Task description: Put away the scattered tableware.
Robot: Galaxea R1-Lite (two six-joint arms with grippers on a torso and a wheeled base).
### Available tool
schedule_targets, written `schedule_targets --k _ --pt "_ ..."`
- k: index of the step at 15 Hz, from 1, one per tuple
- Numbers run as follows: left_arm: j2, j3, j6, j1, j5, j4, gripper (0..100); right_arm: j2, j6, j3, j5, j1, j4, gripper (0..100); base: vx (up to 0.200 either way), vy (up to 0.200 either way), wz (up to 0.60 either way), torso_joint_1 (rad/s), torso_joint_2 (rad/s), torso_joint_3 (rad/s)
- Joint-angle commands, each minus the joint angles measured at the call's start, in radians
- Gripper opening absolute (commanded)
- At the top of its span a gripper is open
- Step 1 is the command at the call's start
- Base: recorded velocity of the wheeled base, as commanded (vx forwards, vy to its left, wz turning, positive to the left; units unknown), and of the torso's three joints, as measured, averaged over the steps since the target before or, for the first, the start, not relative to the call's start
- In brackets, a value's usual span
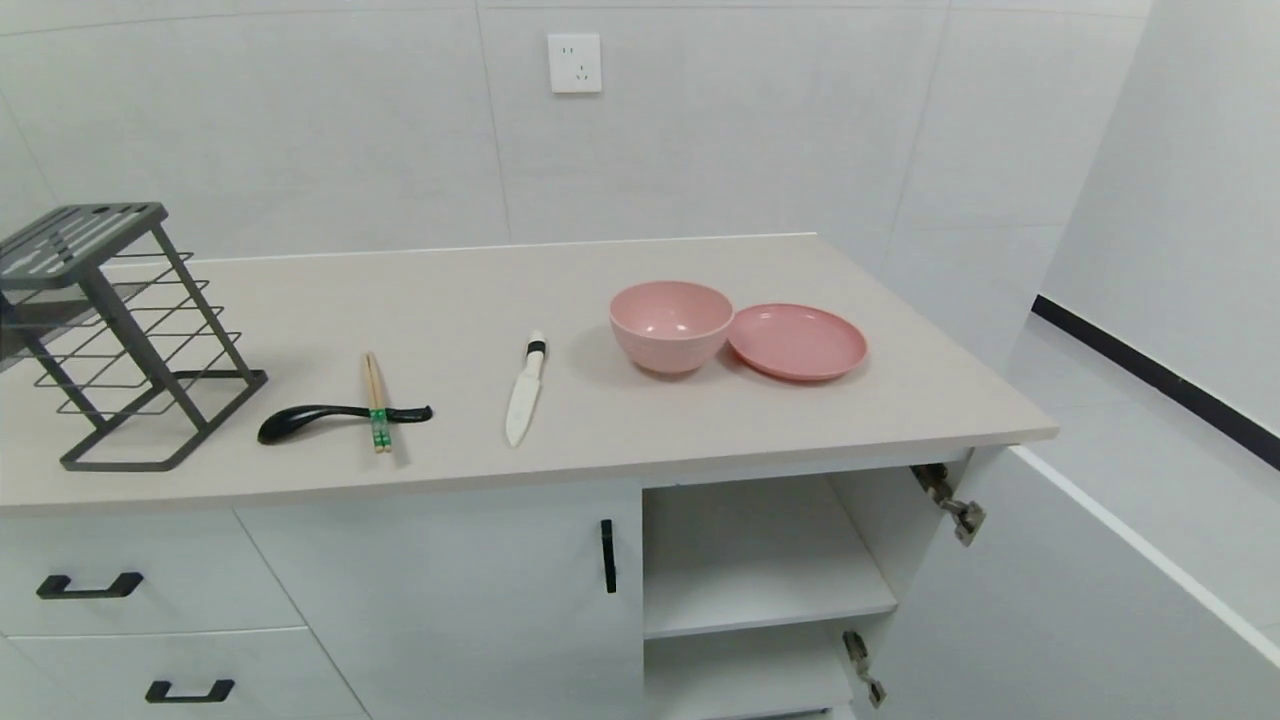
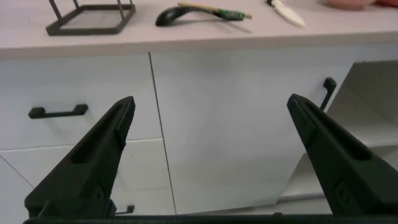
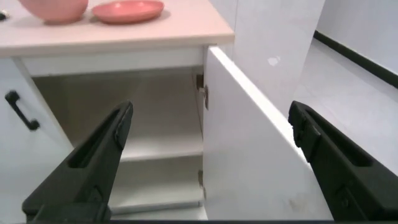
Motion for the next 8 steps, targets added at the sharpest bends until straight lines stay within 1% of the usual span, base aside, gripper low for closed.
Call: schedule_targets --k 1,3,5,6,8 --pt "0.001 0.000 0.000 0.000 0.000 -0.001 100 0.002 0.000 0.000 0.000 0.000 -0.001 100 0.200 0.000 0.00 0.330 -0.51 -0.232" --pt "0.001 0.000 0.000 0.000 0.000 -0.001 100 0.002 0.000 0.000 0.000 0.000 -0.001 100 0.200 0.000 0.00 0.298 -0.51 -0.239" --pt "0.001 0.000 -0.001 0.000 0.000 -0.001 100 0.002 -0.002 0.000 0.000 0.000 -0.001 100 0.000 0.000 0.00 0.268 -0.47 -0.232" --pt "0.001 0.000 -0.001 0.000 0.000 -0.001 100 0.002 0.000 0.000 0.000 0.000 -0.001 100 0.000 0.000 0.00 0.154 -0.23 -0.119" --pt "0.001 0.000 -0.001 0.000 0.000 -0.001 100 0.002 0.000 0.000 0.000 0.000 -0.001 100 0.000 0.000 0.00 0.041 -0.11 -0.046"
